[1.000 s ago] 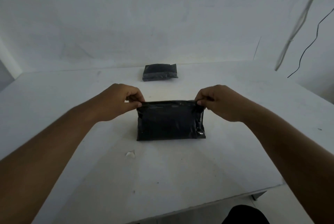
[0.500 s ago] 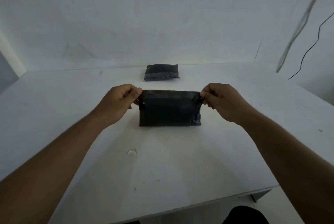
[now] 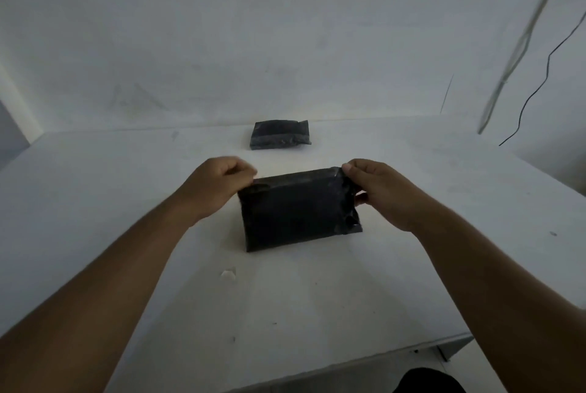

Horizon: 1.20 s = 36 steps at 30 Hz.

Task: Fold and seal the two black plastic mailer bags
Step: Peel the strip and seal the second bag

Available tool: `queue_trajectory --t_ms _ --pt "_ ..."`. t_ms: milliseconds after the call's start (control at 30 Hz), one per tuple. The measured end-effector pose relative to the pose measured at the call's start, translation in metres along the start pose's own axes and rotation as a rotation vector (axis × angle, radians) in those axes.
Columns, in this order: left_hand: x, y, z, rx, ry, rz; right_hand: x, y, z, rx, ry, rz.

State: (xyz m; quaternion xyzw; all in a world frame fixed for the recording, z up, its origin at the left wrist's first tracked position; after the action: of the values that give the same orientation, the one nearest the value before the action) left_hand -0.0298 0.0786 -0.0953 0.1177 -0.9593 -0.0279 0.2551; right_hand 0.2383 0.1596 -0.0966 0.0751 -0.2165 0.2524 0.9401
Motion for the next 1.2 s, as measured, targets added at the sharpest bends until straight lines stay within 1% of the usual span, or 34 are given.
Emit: queue_trajectory --t_ms 67,133,200,233,333,367,433,500,567,633,700,767,833,933,1033,1100,1200 --pt "-0.013 0.005 -0.031 -0.113 0.12 -0.031 -0.014 0.0 0.007 0.012 -0.017 0.016" --pt "-0.035 0.009 -0.059 -0.186 0.196 0.051 -0.025 0.001 0.012 0.033 0.033 0.006" --pt "-0.054 0.016 -0.071 -0.167 0.176 0.158 -0.031 0.001 0.014 0.036 0.128 -0.015" --pt "-0.059 0.021 -0.071 -0.153 0.17 0.185 -0.031 0.0 0.013 0.023 0.175 -0.028" --pt "-0.061 0.032 -0.065 -0.118 0.158 0.192 -0.031 -0.003 0.0 -0.051 0.256 -0.004" --pt "-0.061 0.034 -0.062 -0.099 0.142 0.187 -0.031 -0.005 -0.006 -0.075 0.218 0.025" --pt "-0.06 0.037 -0.057 -0.067 0.106 0.167 -0.033 -0.009 -0.015 -0.097 0.06 0.098" --pt "-0.059 0.039 -0.055 -0.045 0.09 0.145 -0.035 -0.013 -0.021 -0.093 0.009 0.139" --pt "-0.057 0.04 -0.053 -0.035 0.106 0.115 -0.037 -0.014 -0.023 -0.076 0.059 0.109" --pt "-0.054 0.043 -0.05 -0.026 0.12 0.053 -0.038 -0.016 -0.024 -0.06 0.081 0.035" --pt "-0.053 0.044 -0.045 -0.024 0.15 -0.023 -0.04 -0.017 -0.026 -0.055 0.029 -0.034" --pt "-0.055 0.044 -0.041 -0.056 0.21 -0.068 -0.042 -0.018 -0.025 -0.06 -0.076 -0.078" --pt "-0.058 0.043 -0.042 -0.103 0.26 -0.055 -0.045 -0.018 -0.023 -0.075 -0.121 -0.077" --pt "-0.058 0.043 -0.046 -0.15 0.296 -0.038 -0.048 -0.02 -0.017 -0.099 -0.062 -0.027" --pt "-0.057 0.042 -0.052 -0.159 0.315 -0.034 -0.05 -0.019 -0.015 -0.101 -0.039 -0.058" --pt "-0.059 0.043 -0.051 -0.131 0.282 -0.009 -0.051 -0.017 -0.016 -0.1 -0.051 -0.082" --pt "-0.061 0.041 -0.045 -0.01 0.124 0.114 -0.053 -0.019 -0.015 -0.039 -0.232 -0.09"
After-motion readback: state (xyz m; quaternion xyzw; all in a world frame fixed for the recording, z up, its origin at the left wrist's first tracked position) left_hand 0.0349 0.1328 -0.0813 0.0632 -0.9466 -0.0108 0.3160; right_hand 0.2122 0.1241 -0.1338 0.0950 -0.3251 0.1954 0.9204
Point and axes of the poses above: each hand's wrist, its own y-axis towards the middle knuckle, its own x-axis out of the back of the hand, z = x × y, the point moved 4 cm from there along y, towards the middle knuckle, and after that the axes turned 5 degrees about -y, right-handed, at the moved point
